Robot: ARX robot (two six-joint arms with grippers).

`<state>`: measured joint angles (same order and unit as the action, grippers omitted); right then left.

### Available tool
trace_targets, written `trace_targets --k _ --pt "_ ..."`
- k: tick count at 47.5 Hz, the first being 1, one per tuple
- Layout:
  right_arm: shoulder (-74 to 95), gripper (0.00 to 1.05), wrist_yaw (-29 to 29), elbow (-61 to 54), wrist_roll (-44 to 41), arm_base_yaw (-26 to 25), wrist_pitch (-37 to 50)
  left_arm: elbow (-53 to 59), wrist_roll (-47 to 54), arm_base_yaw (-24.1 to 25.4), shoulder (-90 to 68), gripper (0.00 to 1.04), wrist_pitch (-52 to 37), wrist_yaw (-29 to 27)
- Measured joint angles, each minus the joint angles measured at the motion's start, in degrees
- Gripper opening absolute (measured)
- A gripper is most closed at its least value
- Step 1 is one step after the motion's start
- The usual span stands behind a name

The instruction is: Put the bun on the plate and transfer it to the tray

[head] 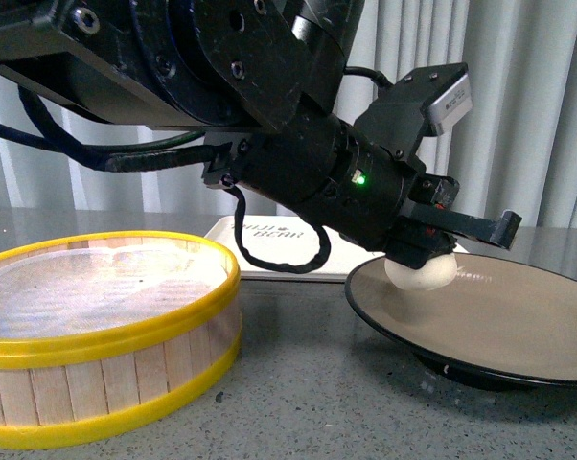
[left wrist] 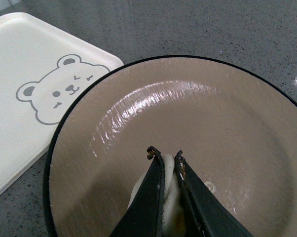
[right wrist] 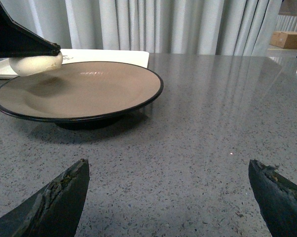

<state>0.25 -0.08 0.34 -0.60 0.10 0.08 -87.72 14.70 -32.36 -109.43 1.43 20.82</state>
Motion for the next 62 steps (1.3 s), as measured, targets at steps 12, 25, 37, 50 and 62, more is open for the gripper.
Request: trace_targets --k 12,25,37,50,62 --pt "0.0 0.96 0.0 0.0 0.0 0.0 0.0 -2.0 0.2 -1.6 -2.8 0.05 0.6 -1.5" --pt "0.0 0.96 0.0 0.0 0.0 0.0 0.0 -5.3 0.2 -3.3 -6.2 0.05 1.4 -1.8" --pt "0.0 0.96 0.0 0.0 0.0 0.0 0.0 -5.9 -1.3 -3.7 -7.1 0.5 0.8 -2.9" --pt "0.0 0.96 0.0 0.0 0.0 0.0 0.0 -8.1 -6.2 -2.7 -7.1 0.93 0.0 -3.6" --pt "0.0 0.96 0.0 0.0 0.0 0.0 0.0 -9.7 -12.7 4.4 -5.6 0.98 -3.8 -9.3"
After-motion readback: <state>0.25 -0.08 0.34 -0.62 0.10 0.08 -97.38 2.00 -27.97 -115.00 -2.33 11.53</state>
